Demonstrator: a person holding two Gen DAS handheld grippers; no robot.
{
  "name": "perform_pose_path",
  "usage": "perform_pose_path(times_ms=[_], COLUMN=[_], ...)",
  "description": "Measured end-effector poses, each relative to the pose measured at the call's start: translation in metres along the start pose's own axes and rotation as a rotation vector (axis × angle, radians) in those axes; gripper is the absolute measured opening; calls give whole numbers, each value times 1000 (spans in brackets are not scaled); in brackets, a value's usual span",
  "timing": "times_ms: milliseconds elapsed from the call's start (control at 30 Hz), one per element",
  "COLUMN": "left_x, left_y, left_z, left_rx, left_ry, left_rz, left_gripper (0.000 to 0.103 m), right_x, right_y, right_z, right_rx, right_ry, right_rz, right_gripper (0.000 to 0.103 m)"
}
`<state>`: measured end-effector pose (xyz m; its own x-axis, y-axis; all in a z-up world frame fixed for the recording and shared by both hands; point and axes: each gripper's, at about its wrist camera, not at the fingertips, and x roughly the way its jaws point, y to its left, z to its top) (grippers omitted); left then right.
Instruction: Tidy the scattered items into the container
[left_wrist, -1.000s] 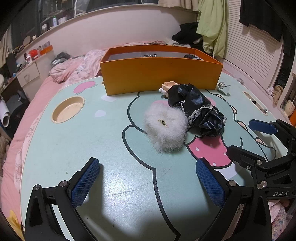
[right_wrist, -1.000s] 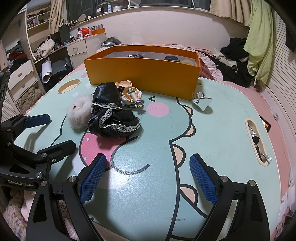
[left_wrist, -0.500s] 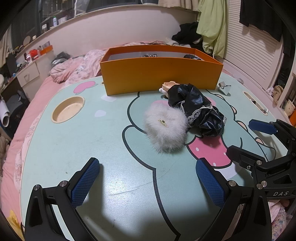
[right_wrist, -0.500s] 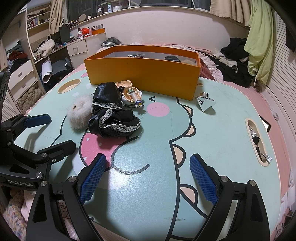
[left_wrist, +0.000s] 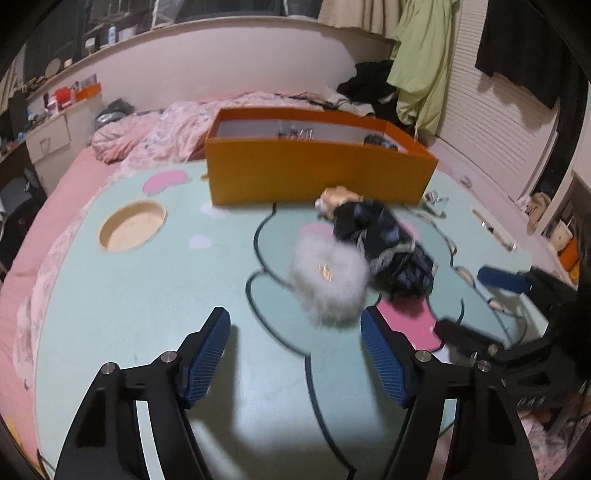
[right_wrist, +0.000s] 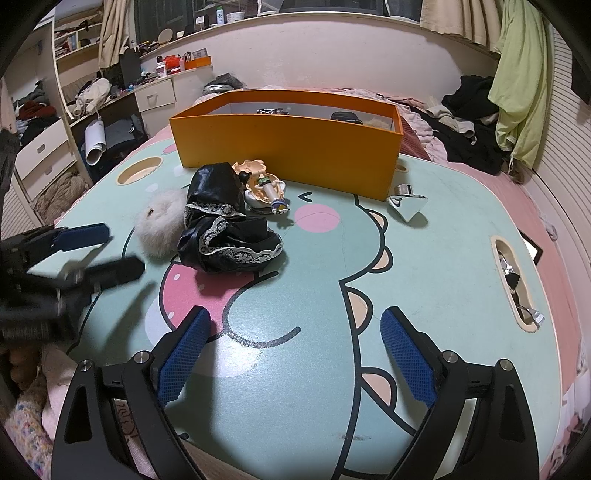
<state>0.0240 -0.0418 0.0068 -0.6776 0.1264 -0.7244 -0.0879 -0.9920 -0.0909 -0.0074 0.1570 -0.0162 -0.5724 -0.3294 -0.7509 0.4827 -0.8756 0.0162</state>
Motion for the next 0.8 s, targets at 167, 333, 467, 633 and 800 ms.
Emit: perform_pose_path(times_ms=[167, 333, 467, 633, 800], left_x=[12, 42, 39, 13, -9], left_y=[-14, -25, -28, -17, -15], left_z=[21, 31, 30, 19, -3], left_rx=[43, 105, 132, 75, 71], left_ry=[6, 82, 57, -3, -38], left_rz=[-52, -26, -67, -67, -35], left_gripper=[73, 38, 33, 33, 33], right_x=[0, 0, 0, 0, 0], right_y=[0, 0, 0, 1, 1], right_z=[0, 0, 0, 0, 0], right_rx=[0, 0, -3, -2, -1], right_ry=[0, 0, -1, 0, 0], right_rz=[0, 0, 0, 2, 2], right_gripper=[93, 93, 94, 94, 94])
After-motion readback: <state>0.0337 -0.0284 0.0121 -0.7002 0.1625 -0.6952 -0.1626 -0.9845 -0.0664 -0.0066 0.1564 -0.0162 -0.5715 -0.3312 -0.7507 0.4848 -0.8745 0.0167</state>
